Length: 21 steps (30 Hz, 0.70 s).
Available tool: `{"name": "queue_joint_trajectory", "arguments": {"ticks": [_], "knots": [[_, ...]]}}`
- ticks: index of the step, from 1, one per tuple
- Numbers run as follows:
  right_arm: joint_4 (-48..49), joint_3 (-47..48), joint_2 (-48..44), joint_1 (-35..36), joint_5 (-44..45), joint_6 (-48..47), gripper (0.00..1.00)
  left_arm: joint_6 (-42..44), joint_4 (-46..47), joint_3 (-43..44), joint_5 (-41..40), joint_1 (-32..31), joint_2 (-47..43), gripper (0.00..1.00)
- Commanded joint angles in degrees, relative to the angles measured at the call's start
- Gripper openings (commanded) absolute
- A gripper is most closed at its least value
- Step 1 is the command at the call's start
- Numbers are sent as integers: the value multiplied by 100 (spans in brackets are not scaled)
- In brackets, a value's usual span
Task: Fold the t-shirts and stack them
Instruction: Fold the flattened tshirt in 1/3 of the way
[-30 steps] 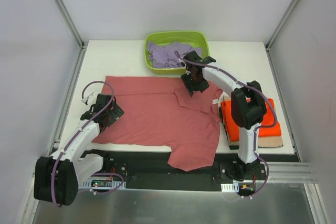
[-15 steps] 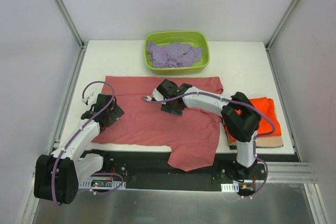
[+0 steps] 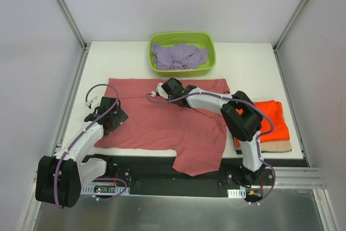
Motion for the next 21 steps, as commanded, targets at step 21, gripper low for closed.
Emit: {"name": "queue_joint_trajectory", "arguments": {"ticks": [21], "knots": [[-1362,636,-742,-938,-2872,2104,11,18,-11,93,-199,-50,43,99]]}}
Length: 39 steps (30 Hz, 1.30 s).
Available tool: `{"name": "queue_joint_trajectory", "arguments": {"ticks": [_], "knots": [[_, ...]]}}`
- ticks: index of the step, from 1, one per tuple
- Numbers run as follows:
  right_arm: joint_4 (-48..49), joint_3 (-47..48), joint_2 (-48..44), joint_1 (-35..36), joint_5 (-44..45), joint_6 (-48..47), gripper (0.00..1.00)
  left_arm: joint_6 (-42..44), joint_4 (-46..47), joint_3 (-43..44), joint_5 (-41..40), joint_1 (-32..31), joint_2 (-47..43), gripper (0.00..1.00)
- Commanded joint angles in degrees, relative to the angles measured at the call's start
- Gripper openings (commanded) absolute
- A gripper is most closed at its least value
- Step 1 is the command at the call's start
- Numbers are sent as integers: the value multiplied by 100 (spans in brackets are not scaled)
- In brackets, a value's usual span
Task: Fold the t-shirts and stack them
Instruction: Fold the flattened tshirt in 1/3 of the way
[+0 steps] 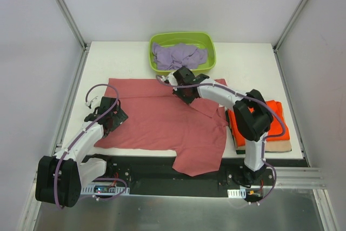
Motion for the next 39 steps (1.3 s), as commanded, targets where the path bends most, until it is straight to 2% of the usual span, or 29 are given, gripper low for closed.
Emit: {"name": "queue_joint_trajectory", "arguments": {"ticks": [1,3,5,7,8,12,14,16,20,25,31,39], "knots": [[-593,576,-241,-471,-1755,640,14,18,-13,93,-206,-50,30,99],[-761,735,-48,-577,-2310,554,18,27,-13,93,-197,-50,30,99],[-726,805,136,-560,-2103,545,24,27,-13,84,-197,-50,21,99],[-752,901,242,-569,-1638,667,38,27,-13,84,-206,-50,13,99],[-735,902,225,-569,-1505,659,50,27,-13,84,-214,-50,13,99],[-323,368,-388,-569,-1223,702,66,27,-22,84,-206,-50,21,99],[-164,-1,-836,-569,-760,851,73,27,-13,84,-206,-50,21,99],[-181,-336,-1127,-569,-276,1079,74,35,-22,93,-197,-50,30,99],[-540,-1047,-1418,-604,754,2115,72,35,-22,93,-171,-50,21,99],[-594,-1725,-1515,-613,764,2820,63,35,-13,93,-144,-50,30,99],[-462,-1770,-1226,-692,1107,2961,55,27,-22,84,-232,-50,31,99],[-190,-1858,-935,-929,703,3093,49,0,-22,58,-320,-50,30,99]]}}
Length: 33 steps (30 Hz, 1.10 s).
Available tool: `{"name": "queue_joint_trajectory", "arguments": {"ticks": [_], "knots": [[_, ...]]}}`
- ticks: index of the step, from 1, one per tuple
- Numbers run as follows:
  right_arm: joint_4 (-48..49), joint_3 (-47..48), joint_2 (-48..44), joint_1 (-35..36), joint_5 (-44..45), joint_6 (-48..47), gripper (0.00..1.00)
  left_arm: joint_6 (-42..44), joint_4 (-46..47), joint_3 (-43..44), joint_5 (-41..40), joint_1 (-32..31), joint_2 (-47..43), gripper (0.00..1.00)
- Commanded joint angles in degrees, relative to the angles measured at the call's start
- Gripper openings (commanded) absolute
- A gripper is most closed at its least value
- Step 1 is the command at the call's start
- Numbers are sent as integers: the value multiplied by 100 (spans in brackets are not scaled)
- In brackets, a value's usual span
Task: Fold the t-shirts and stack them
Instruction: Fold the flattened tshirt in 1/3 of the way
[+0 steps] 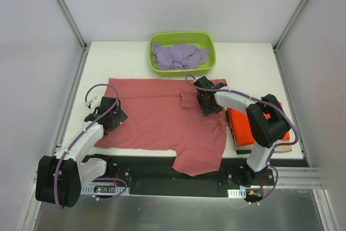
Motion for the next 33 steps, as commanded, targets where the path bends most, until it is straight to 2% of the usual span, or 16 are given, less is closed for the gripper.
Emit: {"name": "queue_joint_trajectory", "arguments": {"ticks": [1,5,7,9,17,24,28,33], "knots": [[197,-33,101,-77,-104,243,48,-2,-20,67,-209,-50,41,99],[224,-68,75,-138,-122,296,29,-2,-20,75,-235,-50,94,99],[206,-85,22,-147,-113,322,25,-11,-20,75,-252,-50,103,99],[110,-86,-39,-165,-86,322,16,-11,-29,75,-261,-50,103,99],[-505,-33,-400,-174,186,577,6,-11,-20,75,-279,-50,103,99],[-787,37,-549,-174,160,498,4,-11,-37,84,-288,-50,94,99],[-945,-33,-611,-174,-51,489,6,-20,-55,84,-314,-50,50,99],[-840,-103,-733,-174,-16,428,30,7,-116,128,-244,-50,-37,99]]}}
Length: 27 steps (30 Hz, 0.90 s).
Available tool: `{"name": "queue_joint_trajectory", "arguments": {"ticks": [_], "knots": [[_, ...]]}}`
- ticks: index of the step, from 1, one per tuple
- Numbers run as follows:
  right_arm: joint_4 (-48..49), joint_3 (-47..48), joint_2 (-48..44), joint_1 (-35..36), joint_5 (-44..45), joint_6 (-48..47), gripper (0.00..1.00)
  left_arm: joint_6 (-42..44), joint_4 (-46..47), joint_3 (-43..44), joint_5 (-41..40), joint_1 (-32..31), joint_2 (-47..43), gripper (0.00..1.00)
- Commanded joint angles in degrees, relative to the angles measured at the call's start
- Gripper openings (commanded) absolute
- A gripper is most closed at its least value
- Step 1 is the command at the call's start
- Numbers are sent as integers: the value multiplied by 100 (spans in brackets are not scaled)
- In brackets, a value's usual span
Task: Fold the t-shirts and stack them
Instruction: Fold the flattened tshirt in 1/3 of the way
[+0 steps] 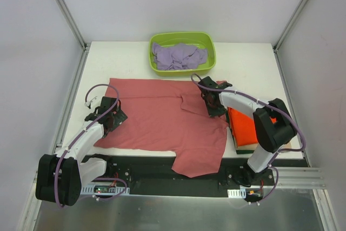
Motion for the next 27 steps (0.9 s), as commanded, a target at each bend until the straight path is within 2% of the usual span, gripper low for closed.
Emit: {"name": "queue_joint_trajectory", "arguments": {"ticks": [1,3,4,6,8,9,16,27], "knots": [[-169,-24,-471,-14,-14,-66,37,-2,-149,146,-167,-50,-162,99],[-107,11,-726,38,-84,-284,50,-107,-272,189,-246,-50,-320,99],[-72,-7,-866,74,-119,-364,61,-177,-299,207,-264,-50,-425,99],[24,-77,-1122,126,-294,-479,77,-239,-316,242,-264,-50,-610,99],[156,-217,-1272,127,-514,-323,99,-335,-316,286,-246,-50,-751,99],[261,-313,-1316,135,-611,-191,96,-397,-317,286,-238,-50,-778,99],[939,-798,-1062,118,-1174,698,96,-371,-308,453,-272,-50,-226,99],[1150,-367,90,-295,-1121,619,96,-301,-167,1024,-404,108,1453,99]]}}
